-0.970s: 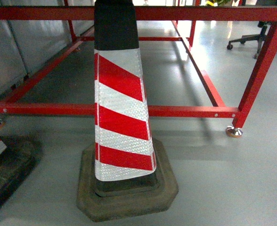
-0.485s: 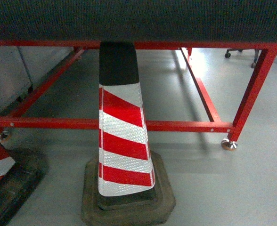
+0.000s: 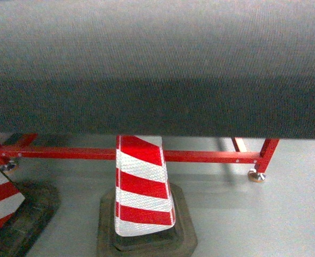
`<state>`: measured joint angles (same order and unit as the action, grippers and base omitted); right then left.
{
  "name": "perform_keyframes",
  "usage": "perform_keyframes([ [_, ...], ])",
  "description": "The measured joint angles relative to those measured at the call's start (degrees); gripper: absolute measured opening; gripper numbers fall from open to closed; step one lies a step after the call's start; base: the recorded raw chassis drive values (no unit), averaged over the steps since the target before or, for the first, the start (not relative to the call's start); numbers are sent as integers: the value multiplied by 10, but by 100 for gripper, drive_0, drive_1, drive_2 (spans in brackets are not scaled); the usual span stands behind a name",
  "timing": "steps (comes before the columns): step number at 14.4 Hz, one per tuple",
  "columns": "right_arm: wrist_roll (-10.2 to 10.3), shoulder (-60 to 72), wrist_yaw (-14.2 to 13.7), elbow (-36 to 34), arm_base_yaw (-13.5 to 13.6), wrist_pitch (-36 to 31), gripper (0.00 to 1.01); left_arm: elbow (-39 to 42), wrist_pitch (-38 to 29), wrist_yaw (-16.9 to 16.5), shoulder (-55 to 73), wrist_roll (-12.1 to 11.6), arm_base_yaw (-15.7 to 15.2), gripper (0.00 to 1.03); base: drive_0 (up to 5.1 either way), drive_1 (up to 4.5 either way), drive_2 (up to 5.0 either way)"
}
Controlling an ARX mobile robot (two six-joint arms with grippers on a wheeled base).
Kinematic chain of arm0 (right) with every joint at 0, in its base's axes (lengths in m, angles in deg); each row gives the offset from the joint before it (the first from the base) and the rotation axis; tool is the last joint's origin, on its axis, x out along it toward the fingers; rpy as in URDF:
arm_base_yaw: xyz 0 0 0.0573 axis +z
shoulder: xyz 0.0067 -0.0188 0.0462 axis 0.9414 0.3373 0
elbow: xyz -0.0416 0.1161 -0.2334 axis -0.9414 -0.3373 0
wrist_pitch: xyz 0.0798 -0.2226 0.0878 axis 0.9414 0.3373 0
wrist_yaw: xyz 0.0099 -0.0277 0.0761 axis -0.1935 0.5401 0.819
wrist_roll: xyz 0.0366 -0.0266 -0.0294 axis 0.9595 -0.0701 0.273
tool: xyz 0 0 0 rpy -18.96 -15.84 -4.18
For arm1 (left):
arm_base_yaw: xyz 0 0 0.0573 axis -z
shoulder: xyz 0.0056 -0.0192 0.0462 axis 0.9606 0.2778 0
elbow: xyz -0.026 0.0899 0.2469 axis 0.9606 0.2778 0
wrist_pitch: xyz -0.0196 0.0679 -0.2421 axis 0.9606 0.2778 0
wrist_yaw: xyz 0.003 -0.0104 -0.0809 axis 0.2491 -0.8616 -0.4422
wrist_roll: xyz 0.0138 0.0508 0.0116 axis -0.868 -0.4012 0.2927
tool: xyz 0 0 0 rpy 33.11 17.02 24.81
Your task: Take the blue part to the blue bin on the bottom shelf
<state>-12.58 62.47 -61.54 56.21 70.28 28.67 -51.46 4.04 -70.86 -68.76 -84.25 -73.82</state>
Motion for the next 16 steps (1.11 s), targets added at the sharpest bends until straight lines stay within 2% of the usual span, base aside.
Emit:
perform_keyframes([
  [16,1,0,0,0,0,0,98,0,-2,-1,0,-2,0,98,0,0,0],
])
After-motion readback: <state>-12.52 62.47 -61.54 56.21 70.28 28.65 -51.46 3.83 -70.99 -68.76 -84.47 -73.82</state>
